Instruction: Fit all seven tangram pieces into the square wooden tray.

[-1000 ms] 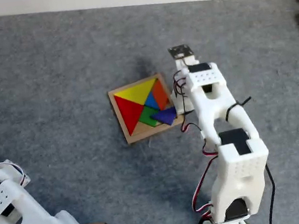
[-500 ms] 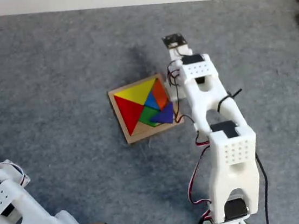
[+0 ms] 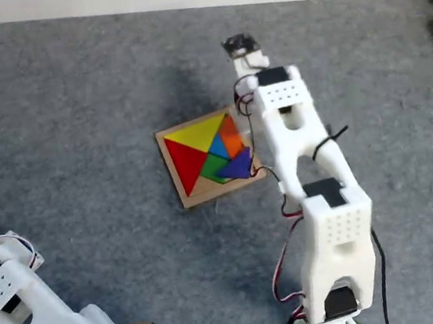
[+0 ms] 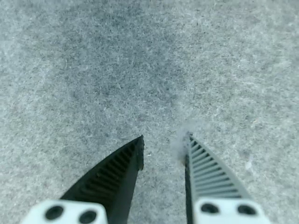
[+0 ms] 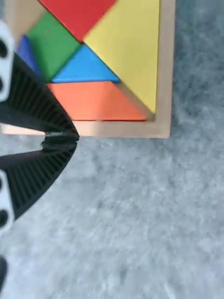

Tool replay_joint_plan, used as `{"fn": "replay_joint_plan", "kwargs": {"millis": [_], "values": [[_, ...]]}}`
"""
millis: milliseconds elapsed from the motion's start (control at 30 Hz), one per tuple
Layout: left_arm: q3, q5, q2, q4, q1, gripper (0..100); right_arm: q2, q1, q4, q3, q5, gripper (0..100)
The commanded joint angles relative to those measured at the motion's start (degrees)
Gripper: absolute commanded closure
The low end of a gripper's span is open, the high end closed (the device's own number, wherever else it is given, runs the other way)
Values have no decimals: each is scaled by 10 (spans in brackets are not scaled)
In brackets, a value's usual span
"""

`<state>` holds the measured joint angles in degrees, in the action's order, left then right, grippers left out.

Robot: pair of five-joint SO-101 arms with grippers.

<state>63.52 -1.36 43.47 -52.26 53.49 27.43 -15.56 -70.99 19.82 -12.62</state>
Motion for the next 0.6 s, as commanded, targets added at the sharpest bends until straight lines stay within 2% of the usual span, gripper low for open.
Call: {"fn": "replay_joint_plan", "kwargs": {"millis": [0,133,300,467,567], "values": [[-11,-6,13,9,-15,853,-93,-13,-38,8,-17,994],[-11,-6,13,9,-15,853,-136,-58,-34,-96,-54,994],[-11,-6,13,9,-15,853,-214,-109,87,-260,-60,994],[-11,-6,13,9,-29,853,-252,-115,207,-376,-61,994],[-11,-6,13,9,-29,853,-227,-114,226,-401,-72,994]]}}
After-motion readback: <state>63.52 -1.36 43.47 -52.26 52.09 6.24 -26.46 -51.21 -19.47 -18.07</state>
